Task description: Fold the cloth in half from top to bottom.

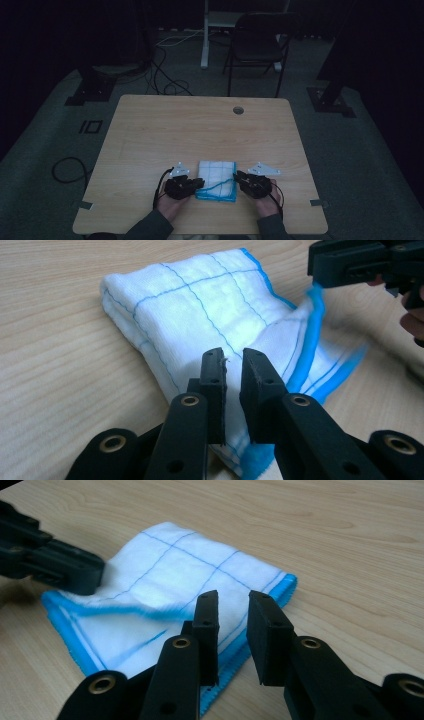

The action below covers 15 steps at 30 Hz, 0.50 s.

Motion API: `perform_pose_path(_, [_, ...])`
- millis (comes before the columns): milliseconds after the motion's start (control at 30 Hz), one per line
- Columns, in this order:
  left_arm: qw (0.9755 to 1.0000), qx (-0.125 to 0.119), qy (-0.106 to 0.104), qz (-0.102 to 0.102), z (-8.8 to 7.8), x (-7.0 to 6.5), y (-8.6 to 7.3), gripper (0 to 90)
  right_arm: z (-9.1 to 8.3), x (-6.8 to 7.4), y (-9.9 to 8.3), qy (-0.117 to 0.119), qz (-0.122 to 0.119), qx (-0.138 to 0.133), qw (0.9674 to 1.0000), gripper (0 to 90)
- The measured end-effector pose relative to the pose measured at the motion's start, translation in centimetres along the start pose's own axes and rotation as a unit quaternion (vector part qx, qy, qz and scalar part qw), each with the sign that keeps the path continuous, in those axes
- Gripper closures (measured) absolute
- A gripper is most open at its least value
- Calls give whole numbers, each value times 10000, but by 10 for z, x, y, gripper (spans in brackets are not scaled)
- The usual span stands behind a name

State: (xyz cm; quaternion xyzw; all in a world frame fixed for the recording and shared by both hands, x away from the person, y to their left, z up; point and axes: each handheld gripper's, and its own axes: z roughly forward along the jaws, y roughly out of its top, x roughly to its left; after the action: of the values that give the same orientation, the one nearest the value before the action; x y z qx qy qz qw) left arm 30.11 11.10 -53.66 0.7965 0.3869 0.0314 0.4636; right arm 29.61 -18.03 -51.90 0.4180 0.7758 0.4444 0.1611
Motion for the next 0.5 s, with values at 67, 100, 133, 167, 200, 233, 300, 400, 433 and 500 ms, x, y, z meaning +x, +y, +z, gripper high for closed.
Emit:
perform_pose_path(67, [10000, 4, 4, 46, -2, -3, -3, 802, -1, -2, 0, -25, 18, -8, 10000, 747])
perform_pose_path(100, [10000, 4, 4, 46, -2, -3, -3, 799, -1, -2, 0, -25, 18, -8, 10000, 747])
perform_pose_path(133, [10000, 3, 11, 48, -2, -4, -4, 799, -1, -3, 0, -38, 32, -4, 10000, 745])
perform_pose_path(167, [10000, 15, 26, 73, -3, -4, -5, 796, -1, -4, -1, -51, 55, -4, 10000, 742])
perform_pose_path(200, [10000, 15, 26, 73, -3, -4, -5, 795, -1, -6, -1, -67, 48, 3, 10000, 737])
perform_pose_path(233, [10000, 18, 14, 68, -3, -4, -6, 791, -1, -7, -2, -72, 69, 9, 10000, 730])
perform_pose_path(300, [10000, 40, 13, 65, -2, -5, -8, 790, 0, -10, -3, -108, 86, 37, 9999, 718])
perform_pose_path(400, [10000, 24, -1, 72, -3, -5, -10, 785, 1, -12, -5, -181, 119, 75, 9997, 709])
perform_pose_path(433, [10000, 12, 2, 91, -4, -5, -9, 776, 1, -16, -6, -216, 175, 92, 9996, 700])
perform_pose_path(500, [9999, -16, 57, 131, -5, -5, -8, 762, 1, -20, -8, -275, 234, 111, 9993, 692])
